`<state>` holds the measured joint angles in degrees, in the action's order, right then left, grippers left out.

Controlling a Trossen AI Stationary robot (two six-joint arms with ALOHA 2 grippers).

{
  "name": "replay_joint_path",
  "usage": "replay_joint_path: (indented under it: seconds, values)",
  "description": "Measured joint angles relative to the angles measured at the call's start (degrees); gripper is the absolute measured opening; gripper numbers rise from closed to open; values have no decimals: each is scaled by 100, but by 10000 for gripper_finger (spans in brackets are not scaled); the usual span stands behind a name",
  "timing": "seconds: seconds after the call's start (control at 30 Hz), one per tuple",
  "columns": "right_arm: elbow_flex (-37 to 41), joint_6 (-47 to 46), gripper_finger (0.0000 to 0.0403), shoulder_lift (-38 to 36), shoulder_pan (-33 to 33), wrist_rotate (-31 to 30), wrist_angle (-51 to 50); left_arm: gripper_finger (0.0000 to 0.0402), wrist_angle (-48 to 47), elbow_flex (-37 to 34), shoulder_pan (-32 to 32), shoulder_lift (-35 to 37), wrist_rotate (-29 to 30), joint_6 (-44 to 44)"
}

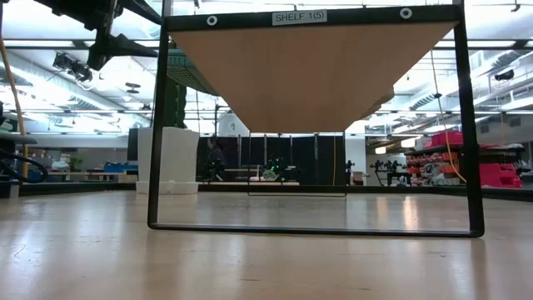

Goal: Pick and place slides into the shelf
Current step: Put the green slipper onto the shelf

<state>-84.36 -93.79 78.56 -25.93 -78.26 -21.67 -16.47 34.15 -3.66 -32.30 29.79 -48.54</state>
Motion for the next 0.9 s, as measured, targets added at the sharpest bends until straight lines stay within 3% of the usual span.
replay_joint_path:
  seconds: [0.1, 0.3, 0.4, 0.57, 0.73, 0.9]
  values:
    - [0, 528, 18, 325, 189, 378, 1124, 270, 95, 0, -61, -66, -1, 97]
    - [2, 2467, 18, 1004, 692, 1444, 3674, 270, 468, -2, -346, -150, -248, 162]
    - [2, 2925, 18, 1270, 939, 1860, 4210, 270, 763, -3, -555, -219, -185, 192]
    - [2, 2951, 18, 1650, 1097, 2021, 4436, 270, 1497, -2, -1001, -420, 405, 651]
    - [2, 3215, 18, 2009, 1119, 1978, 5263, 262, 2898, -2, -1693, -876, 940, 2382]
    - [-113, 3717, 18, 2255, 1119, 1723, 6283, 245, 3518, -2, -2521, -1508, 1249, 4195]
